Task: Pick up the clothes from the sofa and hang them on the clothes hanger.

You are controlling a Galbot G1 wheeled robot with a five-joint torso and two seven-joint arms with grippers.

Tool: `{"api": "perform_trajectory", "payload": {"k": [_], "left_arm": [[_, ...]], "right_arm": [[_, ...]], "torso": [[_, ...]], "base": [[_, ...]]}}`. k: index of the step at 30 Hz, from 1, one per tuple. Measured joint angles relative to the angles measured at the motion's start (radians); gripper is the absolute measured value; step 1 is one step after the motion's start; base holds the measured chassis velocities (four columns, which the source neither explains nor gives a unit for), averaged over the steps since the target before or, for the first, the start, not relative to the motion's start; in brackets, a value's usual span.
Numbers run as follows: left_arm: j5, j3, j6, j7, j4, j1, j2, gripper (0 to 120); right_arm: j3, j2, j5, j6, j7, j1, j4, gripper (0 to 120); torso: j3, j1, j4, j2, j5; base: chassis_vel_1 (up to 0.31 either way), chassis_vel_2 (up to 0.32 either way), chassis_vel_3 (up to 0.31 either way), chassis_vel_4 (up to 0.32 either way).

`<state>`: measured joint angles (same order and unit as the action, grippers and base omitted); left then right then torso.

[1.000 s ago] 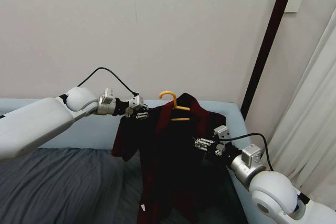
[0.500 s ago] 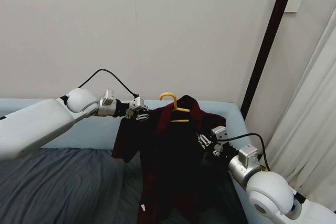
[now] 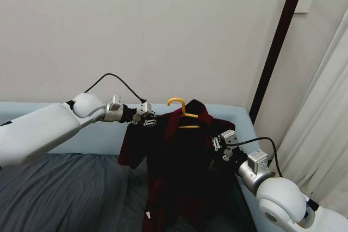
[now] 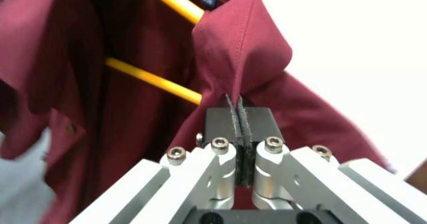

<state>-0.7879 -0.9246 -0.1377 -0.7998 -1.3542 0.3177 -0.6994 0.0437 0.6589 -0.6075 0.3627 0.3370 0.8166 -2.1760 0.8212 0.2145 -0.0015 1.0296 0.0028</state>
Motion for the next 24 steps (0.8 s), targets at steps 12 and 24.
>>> {"api": "perform_trajectory", "payload": {"k": [12,24], "left_arm": [[0.056,-0.011,0.028,0.057,0.035,-0.008,-0.077,2],[-0.020,-0.055,0.082,0.124,0.071,0.014,-0.188,2]], "right_arm": [[0.028,-0.106,0.313,0.155,-0.030,-0.035,-0.040,0],[0.047,-0.106,0.425,0.277,-0.017,-0.047,-0.036,0]], "torso": [[0.000,0.000,-0.0003,0.000,-0.0001],[0.000,0.000,-0.0004,0.000,0.0003]], "base": [[0.000,0.000,0.000,0.000],[0.000,0.000,0.000,0.000]]}}
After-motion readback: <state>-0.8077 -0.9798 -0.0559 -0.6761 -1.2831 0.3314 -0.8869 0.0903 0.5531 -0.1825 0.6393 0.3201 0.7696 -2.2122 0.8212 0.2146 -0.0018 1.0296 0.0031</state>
